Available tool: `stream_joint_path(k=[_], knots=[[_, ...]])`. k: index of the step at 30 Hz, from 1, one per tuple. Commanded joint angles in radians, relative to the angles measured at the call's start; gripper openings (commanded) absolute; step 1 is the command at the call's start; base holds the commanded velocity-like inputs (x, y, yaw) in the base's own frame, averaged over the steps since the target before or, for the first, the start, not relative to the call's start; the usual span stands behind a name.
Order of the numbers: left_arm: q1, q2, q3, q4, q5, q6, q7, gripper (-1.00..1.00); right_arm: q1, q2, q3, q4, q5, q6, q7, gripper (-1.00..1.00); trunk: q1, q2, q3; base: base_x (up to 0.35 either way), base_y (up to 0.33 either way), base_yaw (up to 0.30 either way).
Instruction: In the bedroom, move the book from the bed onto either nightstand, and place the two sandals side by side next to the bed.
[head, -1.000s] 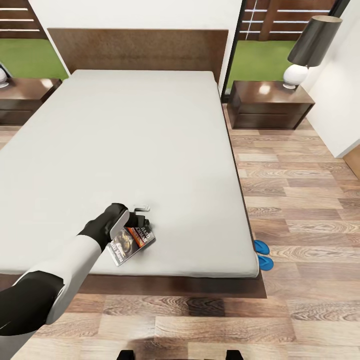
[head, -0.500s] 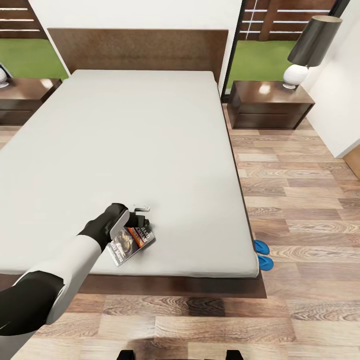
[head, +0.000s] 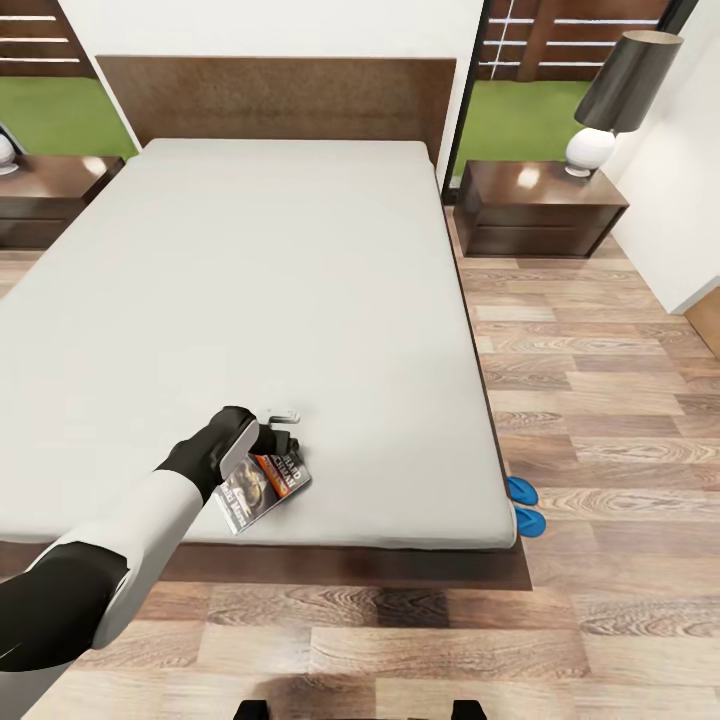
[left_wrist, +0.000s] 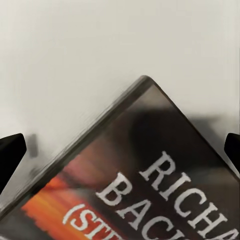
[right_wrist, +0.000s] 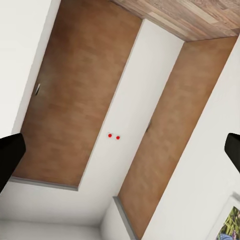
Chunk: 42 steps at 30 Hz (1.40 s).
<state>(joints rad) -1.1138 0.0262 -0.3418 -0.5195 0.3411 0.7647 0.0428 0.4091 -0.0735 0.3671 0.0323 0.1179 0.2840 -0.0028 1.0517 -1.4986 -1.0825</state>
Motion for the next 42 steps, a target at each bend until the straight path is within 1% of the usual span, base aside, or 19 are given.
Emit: stream_joint_path(k=[1, 42], knots=[[0.000, 0.001, -0.007, 0.016, 0.021, 0.005, 0.007, 1.00, 0.000, 0.000, -0.002, -0.002, 0.011, 0.004, 0.000, 1.00, 0.000, 0.000, -0.001, -0.022, 0.000, 0.000], [0.000, 0.002, -0.008, 0.016, 0.021, 0.005, 0.007, 1.00, 0.000, 0.001, -0.002, -0.003, 0.012, 0.004, 0.000, 1.00, 0.000, 0.000, -0.001, -0.012, 0.000, 0.000]])
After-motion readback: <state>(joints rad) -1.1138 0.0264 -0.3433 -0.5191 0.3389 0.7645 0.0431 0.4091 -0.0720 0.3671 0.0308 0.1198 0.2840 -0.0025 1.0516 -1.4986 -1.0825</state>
